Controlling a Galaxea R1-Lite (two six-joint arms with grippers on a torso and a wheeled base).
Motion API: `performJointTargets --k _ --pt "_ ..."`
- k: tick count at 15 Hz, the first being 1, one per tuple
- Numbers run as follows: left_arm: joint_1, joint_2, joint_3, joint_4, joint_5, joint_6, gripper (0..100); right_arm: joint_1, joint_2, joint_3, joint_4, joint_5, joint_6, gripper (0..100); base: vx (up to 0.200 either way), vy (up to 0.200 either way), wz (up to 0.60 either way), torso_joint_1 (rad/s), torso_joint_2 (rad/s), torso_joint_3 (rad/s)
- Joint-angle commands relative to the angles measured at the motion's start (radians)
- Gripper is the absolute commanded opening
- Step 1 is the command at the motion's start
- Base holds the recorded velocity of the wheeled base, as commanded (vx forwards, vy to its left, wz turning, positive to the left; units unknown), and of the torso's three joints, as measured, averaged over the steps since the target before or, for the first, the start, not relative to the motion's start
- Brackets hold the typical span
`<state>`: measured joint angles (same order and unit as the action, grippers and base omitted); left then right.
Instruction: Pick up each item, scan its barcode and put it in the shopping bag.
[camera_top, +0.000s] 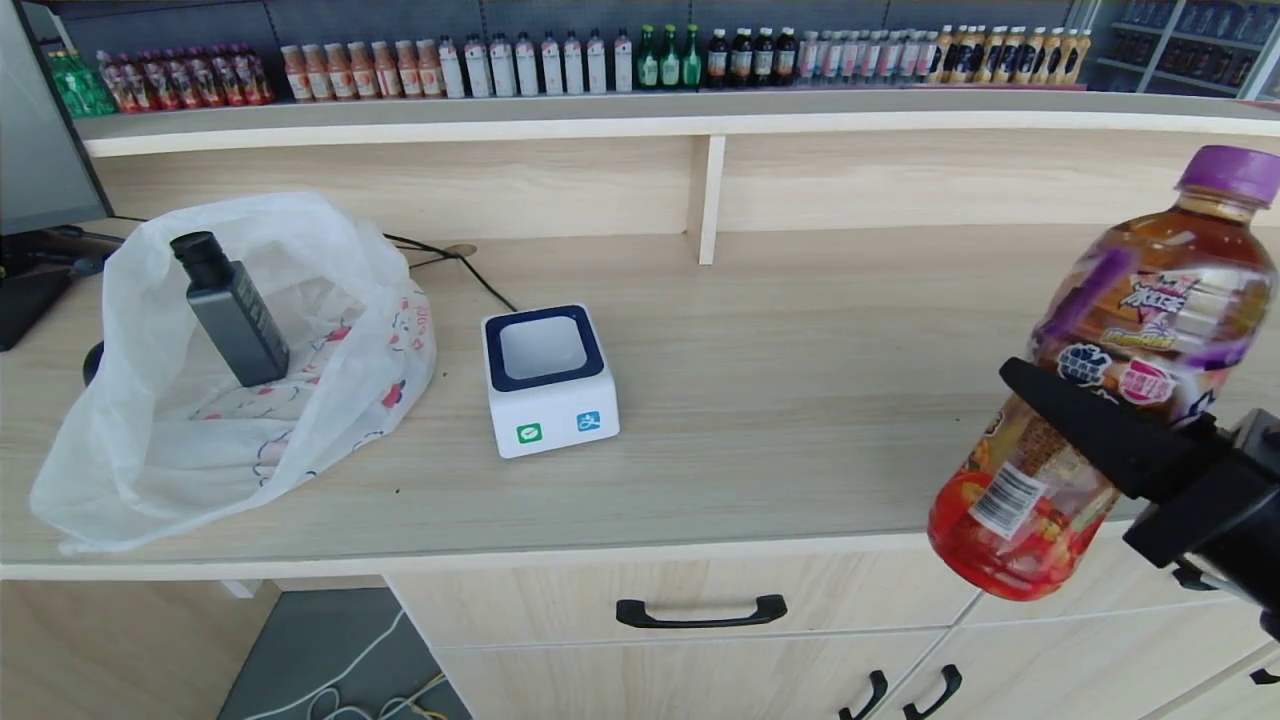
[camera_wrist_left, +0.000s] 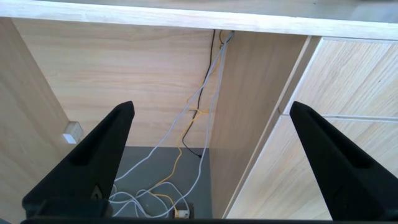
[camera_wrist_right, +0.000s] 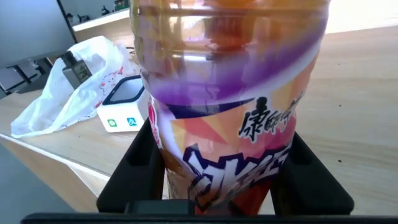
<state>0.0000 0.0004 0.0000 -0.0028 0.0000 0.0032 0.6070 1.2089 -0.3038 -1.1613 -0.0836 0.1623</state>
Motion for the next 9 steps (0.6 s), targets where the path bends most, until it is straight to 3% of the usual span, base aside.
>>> performJointTargets --k 1,4,9 --pt "0.0 0.0 0.0 0.0 0.0 0.0 100 0.013 0.011 -0.005 0.0 0.047 0.037 0 0.0 0.0 0.0 0.0 0.0 0.0" --pt "0.0 0.0 0.0 0.0 0.0 0.0 100 0.013 0.043 -0.026 0.0 0.22 0.059 0 0.0 0.0 0.0 0.0 0.0 0.0" --pt "0.0 0.0 0.0 0.0 0.0 0.0 100 0.039 0.181 -0.215 0.0 0.446 0.218 0 0.0 0.0 0.0 0.0 0.0 0.0"
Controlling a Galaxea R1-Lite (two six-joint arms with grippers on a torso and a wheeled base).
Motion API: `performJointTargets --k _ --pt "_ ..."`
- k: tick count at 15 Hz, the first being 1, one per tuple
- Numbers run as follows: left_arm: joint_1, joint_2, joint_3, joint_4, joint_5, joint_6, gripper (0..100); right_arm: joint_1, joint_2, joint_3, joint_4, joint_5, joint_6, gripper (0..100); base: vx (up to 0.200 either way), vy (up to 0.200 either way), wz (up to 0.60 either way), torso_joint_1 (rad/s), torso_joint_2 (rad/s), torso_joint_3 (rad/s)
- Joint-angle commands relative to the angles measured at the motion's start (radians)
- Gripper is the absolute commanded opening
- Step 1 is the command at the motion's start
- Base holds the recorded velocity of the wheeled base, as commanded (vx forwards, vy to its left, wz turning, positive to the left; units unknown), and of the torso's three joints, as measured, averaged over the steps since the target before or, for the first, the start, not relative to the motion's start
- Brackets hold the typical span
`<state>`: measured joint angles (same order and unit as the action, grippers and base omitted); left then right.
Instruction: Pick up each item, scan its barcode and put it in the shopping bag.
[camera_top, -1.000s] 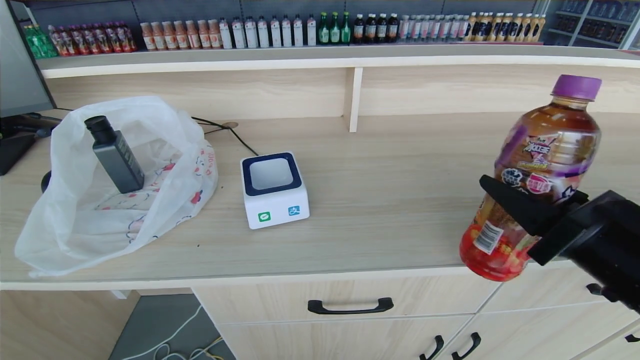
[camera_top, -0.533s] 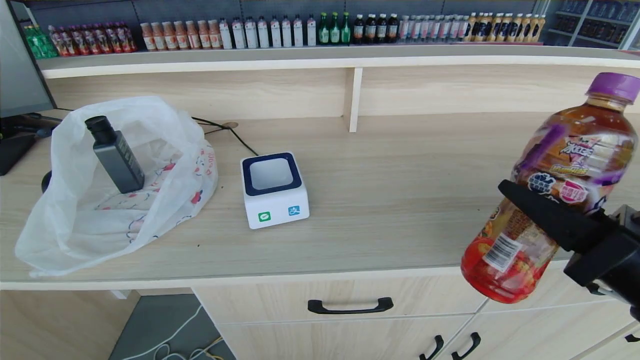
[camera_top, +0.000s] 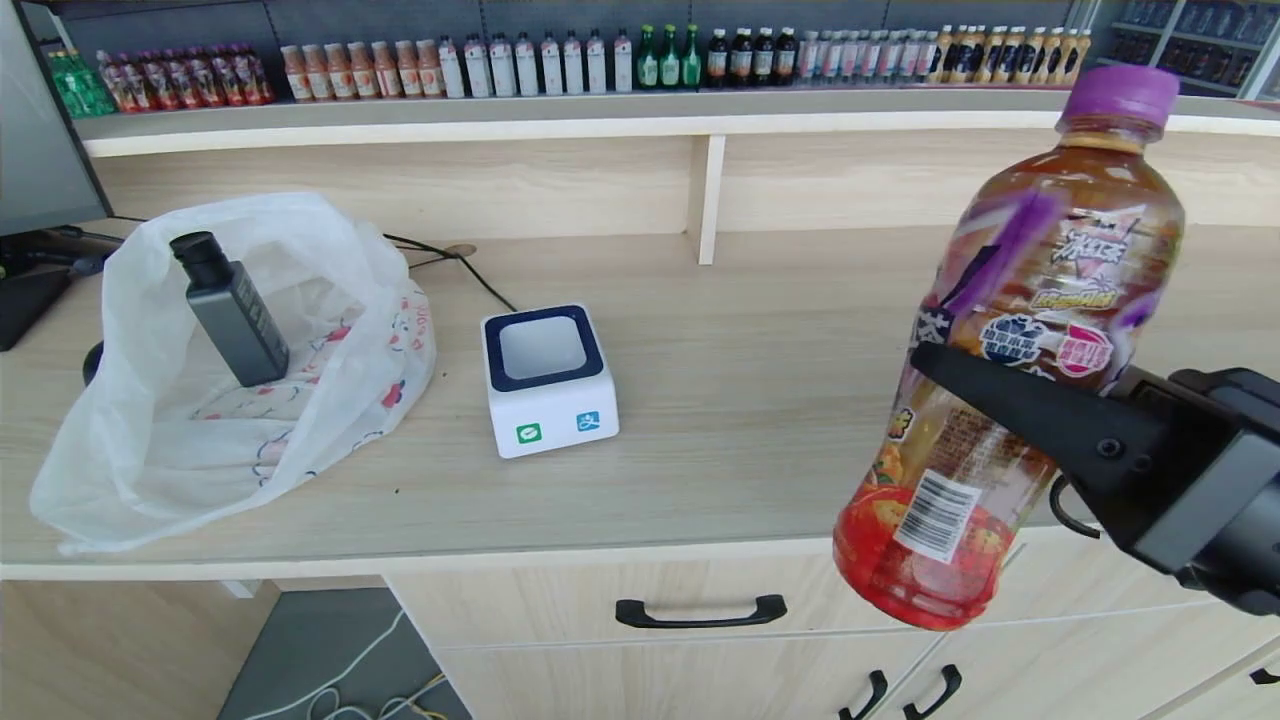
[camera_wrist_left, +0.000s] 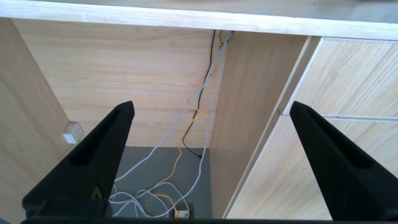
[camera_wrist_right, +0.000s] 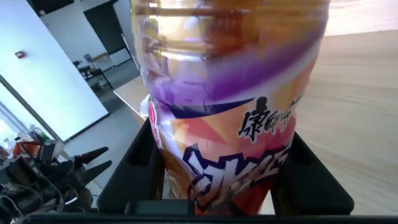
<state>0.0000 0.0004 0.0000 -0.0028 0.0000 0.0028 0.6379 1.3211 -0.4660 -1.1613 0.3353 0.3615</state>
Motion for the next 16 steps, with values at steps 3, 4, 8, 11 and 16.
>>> performJointTargets --k 3,4,8,11,16 --pt "0.0 0.0 0.0 0.0 0.0 0.0 100 0.014 0.132 -0.154 -0.003 0.083 0.083 0 0.0 0.0 0.0 0.0 0.0 0.0" --pt "0.0 0.0 0.0 0.0 0.0 0.0 100 0.045 0.125 -0.157 -0.006 0.106 0.12 0 0.0 0.0 0.0 0.0 0.0 0.0" --pt "0.0 0.0 0.0 0.0 0.0 0.0 100 0.094 0.102 -0.151 -0.006 0.131 0.174 0 0.0 0.0 0.0 0.0 0.0 0.0" --pt "0.0 0.0 0.0 0.0 0.0 0.0 100 0.134 0.107 -0.168 -0.018 0.142 0.22 0 0.0 0.0 0.0 0.0 0.0 0.0" --pt "0.0 0.0 0.0 0.0 0.0 0.0 100 0.166 0.122 -0.195 -0.028 0.142 0.303 0 0.0 0.0 0.0 0.0 0.0 0.0"
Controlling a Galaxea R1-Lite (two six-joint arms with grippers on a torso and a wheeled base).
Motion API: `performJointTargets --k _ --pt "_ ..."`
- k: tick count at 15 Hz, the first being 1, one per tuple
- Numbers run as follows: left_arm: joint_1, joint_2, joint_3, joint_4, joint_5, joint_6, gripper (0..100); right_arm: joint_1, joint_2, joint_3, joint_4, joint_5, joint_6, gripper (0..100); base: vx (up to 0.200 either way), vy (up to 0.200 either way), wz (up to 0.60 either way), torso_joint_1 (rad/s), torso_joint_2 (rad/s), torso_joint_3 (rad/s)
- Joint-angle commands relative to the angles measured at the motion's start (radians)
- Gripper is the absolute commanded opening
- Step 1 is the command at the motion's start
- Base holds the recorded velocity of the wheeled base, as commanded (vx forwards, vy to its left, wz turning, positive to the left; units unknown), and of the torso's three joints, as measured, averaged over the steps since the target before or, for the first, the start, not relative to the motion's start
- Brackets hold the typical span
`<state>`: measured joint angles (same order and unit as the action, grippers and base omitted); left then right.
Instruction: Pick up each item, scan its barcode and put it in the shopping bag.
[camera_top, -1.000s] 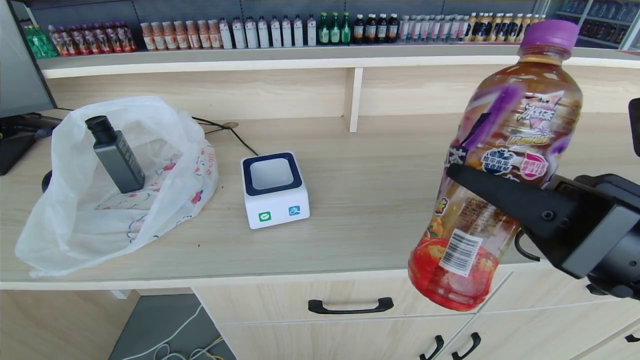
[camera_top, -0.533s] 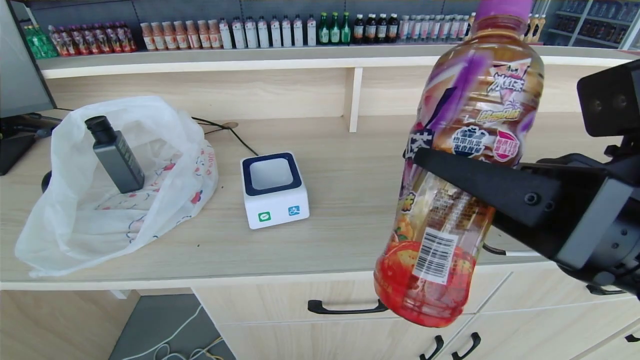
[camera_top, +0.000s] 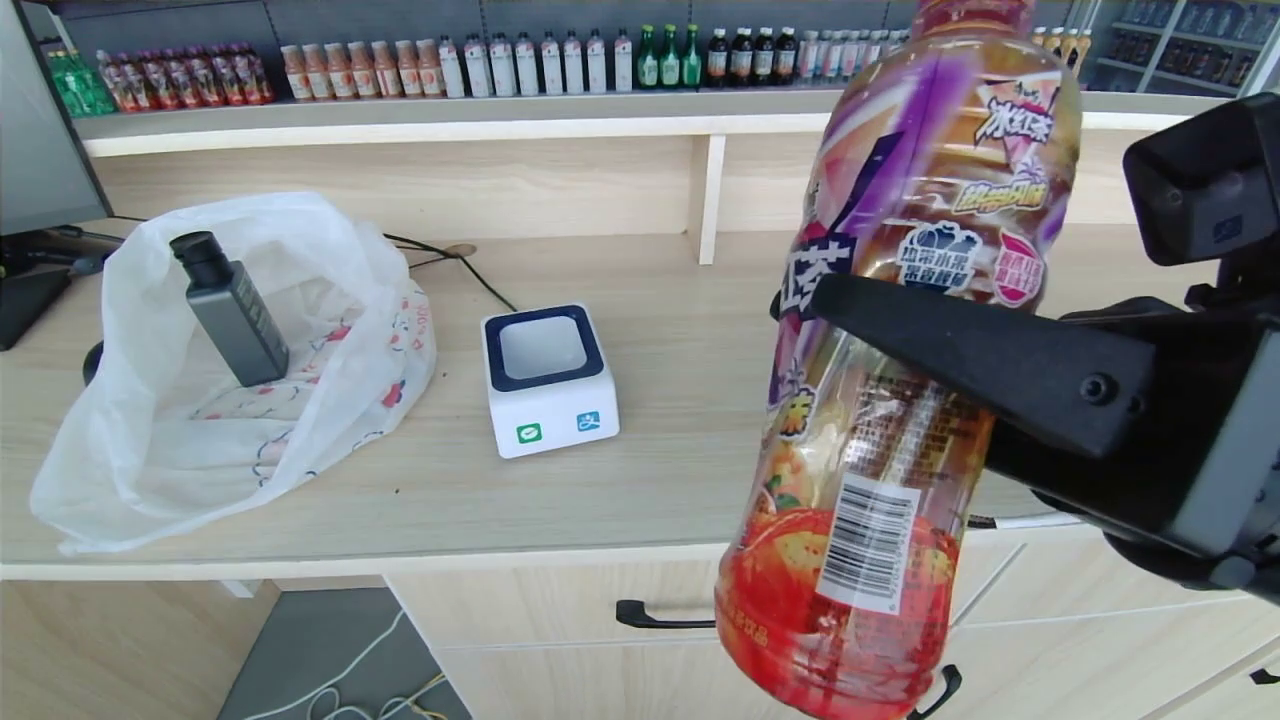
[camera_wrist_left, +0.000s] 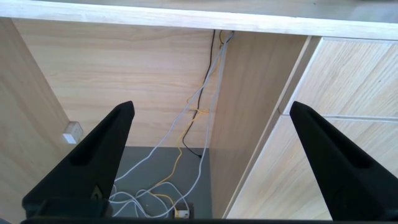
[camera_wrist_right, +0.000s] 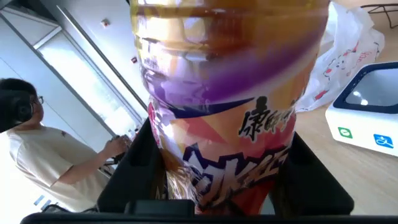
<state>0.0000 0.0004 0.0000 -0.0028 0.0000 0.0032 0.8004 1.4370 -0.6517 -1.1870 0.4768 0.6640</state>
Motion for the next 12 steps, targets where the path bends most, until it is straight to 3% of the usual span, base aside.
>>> performJointTargets --k 1,12 --pt "0.0 0.0 0.0 0.0 0.0 0.0 100 0.003 0.01 -0.02 -0.002 0.0 0.017 0 0.0 0.0 0.0 0.0 0.0 0.0" --pt "0.0 0.0 0.0 0.0 0.0 0.0 100 0.029 0.075 -0.091 0.0 -0.001 0.031 0 0.0 0.0 0.0 0.0 0.0 0.0"
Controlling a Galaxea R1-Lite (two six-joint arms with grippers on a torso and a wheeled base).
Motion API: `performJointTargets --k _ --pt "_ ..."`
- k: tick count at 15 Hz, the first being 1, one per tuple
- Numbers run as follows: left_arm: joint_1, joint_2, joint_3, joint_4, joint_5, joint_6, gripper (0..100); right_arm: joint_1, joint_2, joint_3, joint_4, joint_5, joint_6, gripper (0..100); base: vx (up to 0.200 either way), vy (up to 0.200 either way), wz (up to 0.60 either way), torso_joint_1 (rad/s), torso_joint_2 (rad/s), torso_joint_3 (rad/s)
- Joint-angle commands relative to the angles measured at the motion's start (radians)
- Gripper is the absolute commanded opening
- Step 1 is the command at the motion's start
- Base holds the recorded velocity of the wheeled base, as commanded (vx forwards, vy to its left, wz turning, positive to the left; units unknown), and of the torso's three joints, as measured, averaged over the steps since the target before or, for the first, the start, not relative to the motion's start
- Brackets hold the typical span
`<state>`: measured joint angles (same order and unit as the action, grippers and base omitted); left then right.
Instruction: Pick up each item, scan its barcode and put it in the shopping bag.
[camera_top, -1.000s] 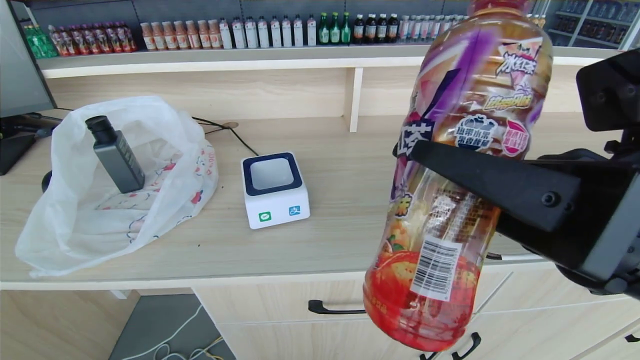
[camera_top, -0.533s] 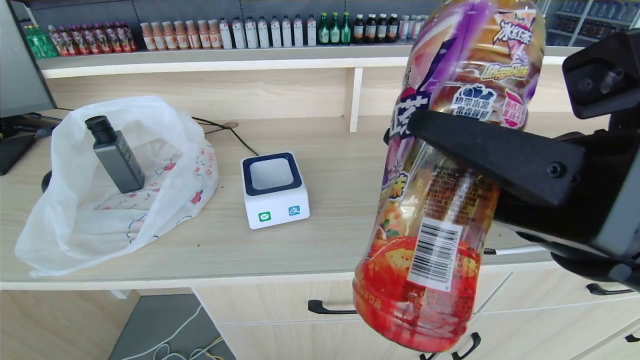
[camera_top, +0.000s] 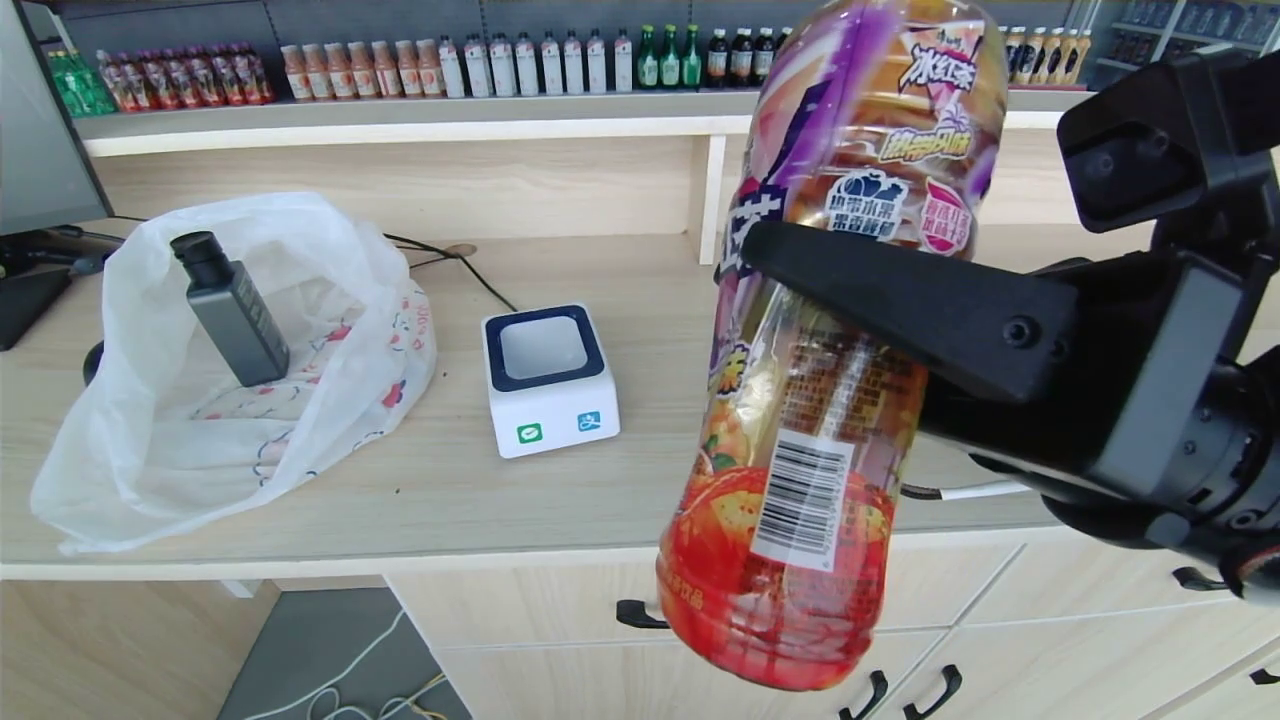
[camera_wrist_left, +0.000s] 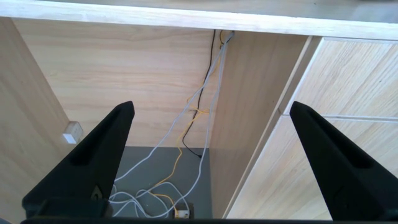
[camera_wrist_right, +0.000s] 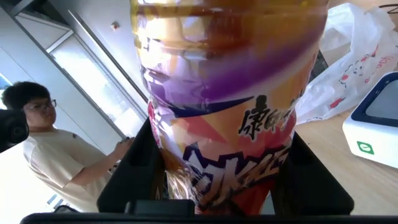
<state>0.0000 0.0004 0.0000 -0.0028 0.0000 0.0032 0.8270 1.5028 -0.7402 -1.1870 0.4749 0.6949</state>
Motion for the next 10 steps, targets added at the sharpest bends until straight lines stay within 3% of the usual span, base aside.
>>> performJointTargets --k 1,10 --pt "0.0 0.0 0.0 0.0 0.0 0.0 100 0.003 0.01 -0.001 0.0 0.001 0.0 0 0.0 0.0 0.0 0.0 0.0 0.0" --pt "0.0 0.0 0.0 0.0 0.0 0.0 100 0.003 0.01 0.007 0.0 -0.004 -0.006 0 0.0 0.0 0.0 0.0 0.0 0.0"
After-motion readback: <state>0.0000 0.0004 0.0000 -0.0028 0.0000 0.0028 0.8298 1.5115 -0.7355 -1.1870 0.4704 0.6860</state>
